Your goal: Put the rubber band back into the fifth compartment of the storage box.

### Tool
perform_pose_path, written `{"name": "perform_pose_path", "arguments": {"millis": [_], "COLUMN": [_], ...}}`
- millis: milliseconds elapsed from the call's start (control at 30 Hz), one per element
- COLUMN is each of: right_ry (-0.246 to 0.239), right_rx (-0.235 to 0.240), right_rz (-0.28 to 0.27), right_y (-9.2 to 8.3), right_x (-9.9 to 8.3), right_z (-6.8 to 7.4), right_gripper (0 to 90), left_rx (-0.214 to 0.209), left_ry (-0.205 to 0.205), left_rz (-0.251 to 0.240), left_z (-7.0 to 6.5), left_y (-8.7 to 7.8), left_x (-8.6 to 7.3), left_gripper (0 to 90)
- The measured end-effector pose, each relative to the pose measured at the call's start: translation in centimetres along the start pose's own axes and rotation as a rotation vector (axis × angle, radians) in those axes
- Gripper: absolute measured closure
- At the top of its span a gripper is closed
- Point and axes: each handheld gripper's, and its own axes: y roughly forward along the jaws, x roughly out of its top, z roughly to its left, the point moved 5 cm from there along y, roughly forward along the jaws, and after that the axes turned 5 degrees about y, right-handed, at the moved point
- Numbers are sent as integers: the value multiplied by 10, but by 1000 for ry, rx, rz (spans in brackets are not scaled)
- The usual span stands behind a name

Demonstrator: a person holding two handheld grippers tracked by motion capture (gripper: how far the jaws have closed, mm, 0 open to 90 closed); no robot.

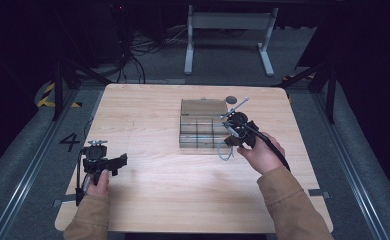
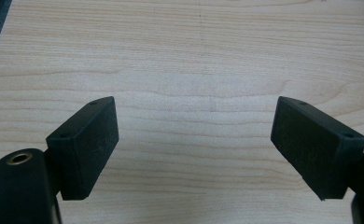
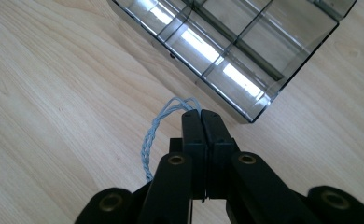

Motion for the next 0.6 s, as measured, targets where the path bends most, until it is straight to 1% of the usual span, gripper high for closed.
{"name": "perform_pose_path", "arguments": {"millis": [67,200,400,433,500,600], "right_ry": [-9,-13,-16,-15,-18,-22], "right_rx": [-1,-6,-4,5,3,18], "right_rz": [-1,-9,-11,-7,-10,-24], "right_y": [-2,-3,-4,-3,-3,-3], "right_x": [7,17,28,30,34,42], "right_z": [-1,-5,-8,-8,-9,-12], "right_gripper": [891,891,890,891,891,891], "left_rx": [1,1,-1,0,0,2], "left_ry": [5,1,1,1,1,-1], "left_rz": [3,4,6,6,6,5], "left_z": [0,1,1,1,1,2], "left_y": [0,0,1,1,1,0], "left_x": [0,0,0,0,-1,-2], "left_gripper": [159,158,158,159,158,158]}}
